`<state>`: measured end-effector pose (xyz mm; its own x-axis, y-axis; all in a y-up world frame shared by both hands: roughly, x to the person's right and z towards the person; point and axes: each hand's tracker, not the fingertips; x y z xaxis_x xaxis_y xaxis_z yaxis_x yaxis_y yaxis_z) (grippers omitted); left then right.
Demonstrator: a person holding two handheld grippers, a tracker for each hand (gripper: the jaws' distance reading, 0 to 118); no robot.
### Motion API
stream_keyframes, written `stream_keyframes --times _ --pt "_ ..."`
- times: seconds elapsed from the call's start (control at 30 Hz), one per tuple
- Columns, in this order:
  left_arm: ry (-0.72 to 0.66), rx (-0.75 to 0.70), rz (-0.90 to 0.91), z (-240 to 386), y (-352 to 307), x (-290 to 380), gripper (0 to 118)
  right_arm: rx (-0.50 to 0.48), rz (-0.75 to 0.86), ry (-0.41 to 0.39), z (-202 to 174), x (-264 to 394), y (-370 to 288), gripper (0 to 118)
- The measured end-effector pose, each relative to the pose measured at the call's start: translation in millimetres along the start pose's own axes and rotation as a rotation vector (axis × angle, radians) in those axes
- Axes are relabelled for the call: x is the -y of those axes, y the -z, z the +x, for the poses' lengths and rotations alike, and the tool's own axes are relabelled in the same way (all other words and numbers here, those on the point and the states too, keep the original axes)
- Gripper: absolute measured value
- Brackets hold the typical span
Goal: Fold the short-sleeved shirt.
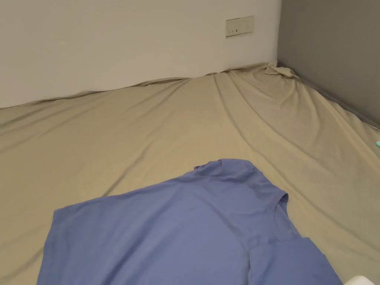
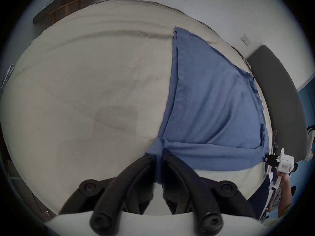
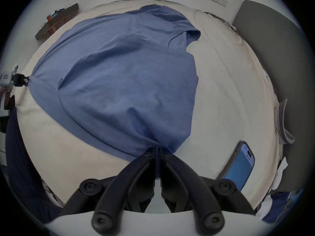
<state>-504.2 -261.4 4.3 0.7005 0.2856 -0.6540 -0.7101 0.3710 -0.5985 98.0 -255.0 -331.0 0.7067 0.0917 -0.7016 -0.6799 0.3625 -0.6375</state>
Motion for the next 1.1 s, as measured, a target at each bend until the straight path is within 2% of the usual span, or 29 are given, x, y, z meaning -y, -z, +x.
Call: stream_keyframes --times 0.03,0.07,0.1,0.13,0.17,0.2,0.27,0.33,0.4,0.43,0.47,0.5,0.53,0.57,0.6,0.63,0.7,0.73,0.83,0.87,0.9,0.93,1.0,1.1 --pt "-0.007 0.005 0.007 2.7 -4.6 2.5 26 -0.007 -0.001 0.017 2.5 -2.7 -2.9 18" --pt "-0.017 0.013 0.013 8.9 -11.9 0.3 80 -0.026 -0.004 0.046 5.6 -7.1 -8.7 57" --pt "-0.002 -0.006 0.014 19.4 -22.4 -3.5 116 -0.054 0.016 0.075 10.5 -10.9 -20.3 103" --pt "0.066 -0.003 0.077 26.9 -38.1 -2.5 118 -0.044 0.046 0.091 13.4 -12.7 -32.2 118" --pt "0.085 0.083 0.275 39.3 -64.3 -0.1 118 -0.042 0.134 0.095 16.0 -12.8 -56.1 115" --pt "0.134 0.112 0.340 50.6 -82.7 -6.8 118 -0.045 0.280 0.095 20.5 -17.3 -85.1 115" --pt "0.140 0.078 0.352 66.4 -106.9 -0.8 118 -0.009 0.368 0.136 10.7 -23.3 -127.4 118" --pt "0.175 0.039 0.367 82.6 -116.4 7.3 118 -0.020 0.487 0.205 3.9 -27.6 -157.5 118" --pt "0.208 -0.025 0.311 99.5 -111.2 23.1 118 -0.058 0.573 0.288 -7.0 -28.1 -155.8 118" --pt "0.212 -0.051 0.269 105.4 -106.1 34.9 113 -0.086 0.586 0.313 -13.3 -28.0 -158.0 117" --pt "0.190 -0.046 0.264 109.0 -99.5 45.9 73 -0.123 0.558 0.326 -22.0 -27.6 -157.8 102" --pt "0.163 -0.029 0.252 109.4 -94.1 55.0 13 -0.138 0.526 0.331 -31.5 -28.4 -156.1 67" --pt "0.101 0.021 0.230 109.1 -88.6 62.7 13 -0.128 0.517 0.316 -36.6 -25.2 -142.2 67" --pt "0.048 0.040 0.197 108.7 -81.3 69.2 0 -0.104 0.518 0.297 -48.1 -23.7 -135.3 47" --pt "0.006 0.015 0.174 105.1 -76.3 76.7 0 -0.070 0.500 0.267 -57.1 -23.4 -127.0 16" --pt "0.025 0.016 0.141 102.9 -71.9 79.7 0 -0.063 0.481 0.262 -63.1 -22.4 -120.6 3" --pt "0.061 0.010 0.143 97.4 -64.8 78.0 0 -0.178 0.430 0.260 -72.1 -24.4 -113.1 3" --pt "0.066 -0.007 0.148 93.1 -62.9 74.1 0 -0.205 0.440 0.272 -73.8 -24.6 -112.7 3" --pt "0.041 -0.118 0.211 74.3 -52.8 53.7 0 -0.203 0.459 0.260 -72.5 -30.5 -115.8 3" --pt "0.081 -0.197 0.250 69.5 -49.1 47.5 38 -0.193 0.464 0.253 -71.7 -32.9 -117.2 3" --pt "0.123 -0.254 0.246 65.3 -41.9 38.8 91 -0.182 0.467 0.247 -70.5 -35.1 -118.9 3" --pt "0.114 -0.258 0.209 60.7 -34.0 33.4 118 -0.178 0.468 0.241 -69.3 -36.3 -120.1 3" --pt "0.180 -0.200 0.241 53.8 -21.4 24.3 118 -0.157 0.465 0.221 -64.9 -37.3 -122.2 3" --pt "0.192 -0.228 0.184 58.8 -4.4 24.9 118 -0.123 0.444 0.214 -60.9 -36.4 -119.1 3"
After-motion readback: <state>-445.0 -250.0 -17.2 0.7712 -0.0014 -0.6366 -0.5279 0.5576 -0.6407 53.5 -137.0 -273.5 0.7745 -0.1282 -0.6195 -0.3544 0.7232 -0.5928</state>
